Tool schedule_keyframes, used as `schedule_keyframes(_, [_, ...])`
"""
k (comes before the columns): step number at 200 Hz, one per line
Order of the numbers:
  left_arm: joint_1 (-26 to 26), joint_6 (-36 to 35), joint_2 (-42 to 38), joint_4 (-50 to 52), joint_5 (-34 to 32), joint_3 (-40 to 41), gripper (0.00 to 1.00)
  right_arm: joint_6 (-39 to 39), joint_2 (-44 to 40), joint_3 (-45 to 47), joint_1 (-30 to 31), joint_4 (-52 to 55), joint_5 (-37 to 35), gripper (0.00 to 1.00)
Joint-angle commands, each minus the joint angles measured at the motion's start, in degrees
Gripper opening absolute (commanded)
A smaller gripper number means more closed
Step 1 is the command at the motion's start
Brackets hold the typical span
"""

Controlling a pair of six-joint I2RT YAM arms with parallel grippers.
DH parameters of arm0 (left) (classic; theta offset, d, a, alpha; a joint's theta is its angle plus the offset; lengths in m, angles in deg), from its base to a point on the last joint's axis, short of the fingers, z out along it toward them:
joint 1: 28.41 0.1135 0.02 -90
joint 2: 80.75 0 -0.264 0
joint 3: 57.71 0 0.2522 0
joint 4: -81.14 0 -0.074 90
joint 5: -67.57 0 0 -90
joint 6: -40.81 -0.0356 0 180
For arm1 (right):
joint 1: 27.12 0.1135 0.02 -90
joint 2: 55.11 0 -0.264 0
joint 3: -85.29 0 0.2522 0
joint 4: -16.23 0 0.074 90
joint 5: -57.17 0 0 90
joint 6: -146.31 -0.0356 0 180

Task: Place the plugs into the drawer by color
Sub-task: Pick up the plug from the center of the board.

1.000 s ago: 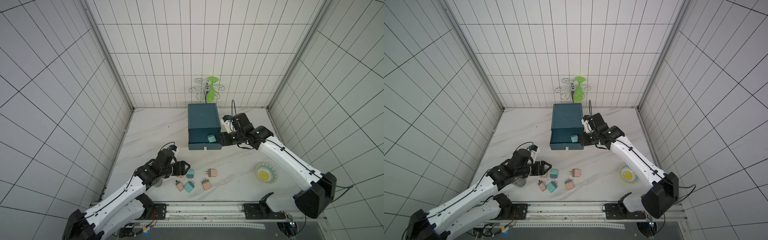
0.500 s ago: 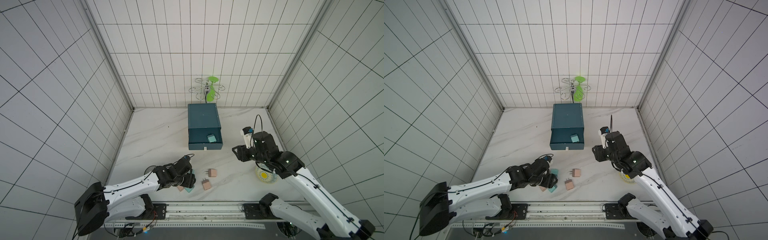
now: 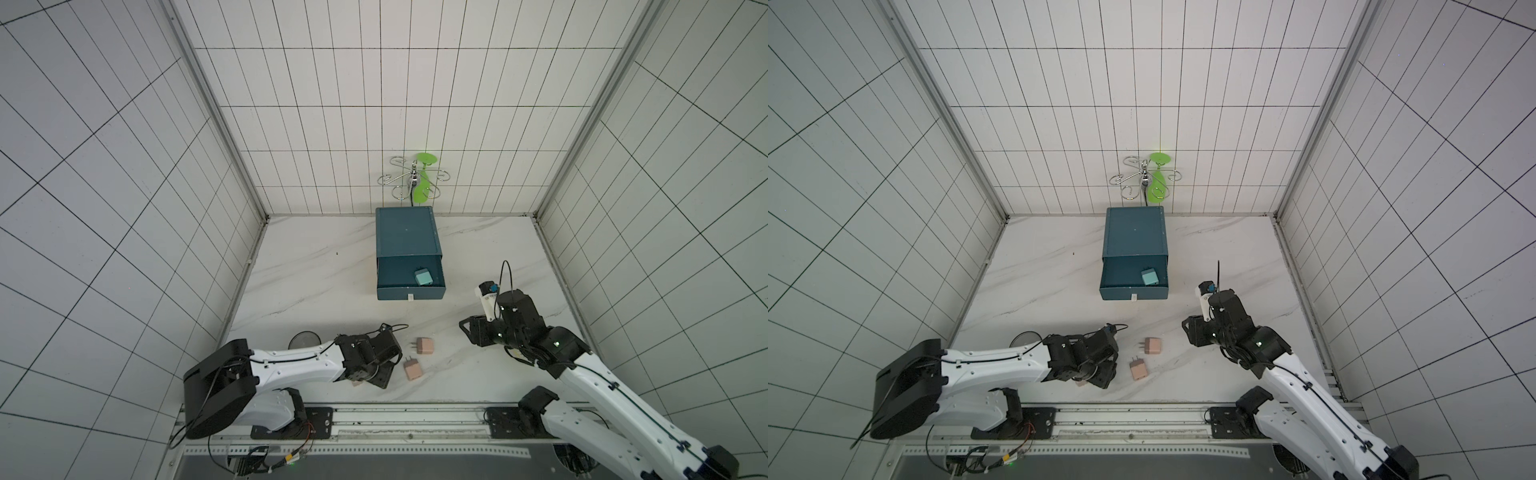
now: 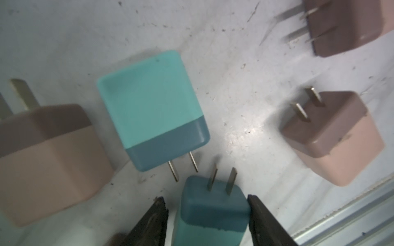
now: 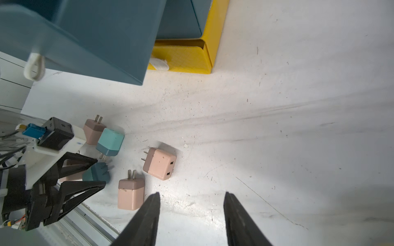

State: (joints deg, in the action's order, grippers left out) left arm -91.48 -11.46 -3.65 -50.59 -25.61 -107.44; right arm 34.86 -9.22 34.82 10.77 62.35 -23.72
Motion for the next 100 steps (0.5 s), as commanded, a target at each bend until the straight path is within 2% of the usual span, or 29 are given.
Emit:
schedule_keyframes(1, [-1.1, -0.3, 1.7, 0.3, -2.8, -2.2, 0.54, -0.6, -0.4, 2.7, -0.3, -4.3, 1.0, 0.52])
schedule_keyframes(36, [-2.6, 1.3, 4.8, 2.7, -5.5, -4.8, 0.27, -0.6, -1.1, 3.4, -0.3, -4.2, 0.6, 0.53])
schedule_keyframes(41, [-2.7, 1.6, 4.6, 3.5, -6.3, -5.4, 0.21, -0.6, -1.3, 3.6, -0.3, -4.3, 0.6, 0.53])
schedule_keyframes(52, [-2.9, 1.7, 2.6, 4.1, -7.5, -6.3, 0.15, -0.6, -1.7, 3.8, -0.3, -4.3, 0.7, 0.53])
schedule_keyframes(77, [-2.9, 1.5, -3.6, 5.3, -4.0, -9.6, 0.1, -0.1, -4.5, 3.8, -0.4, -4.2, 2.8, 0.52])
schedule_keyframes(100, [-2.7, 0.4, -9.5, 3.9, -0.5, -12.5, 0.04, 0.0, -8.6, 5.7, -0.3, -8.2, 10.7, 0.52])
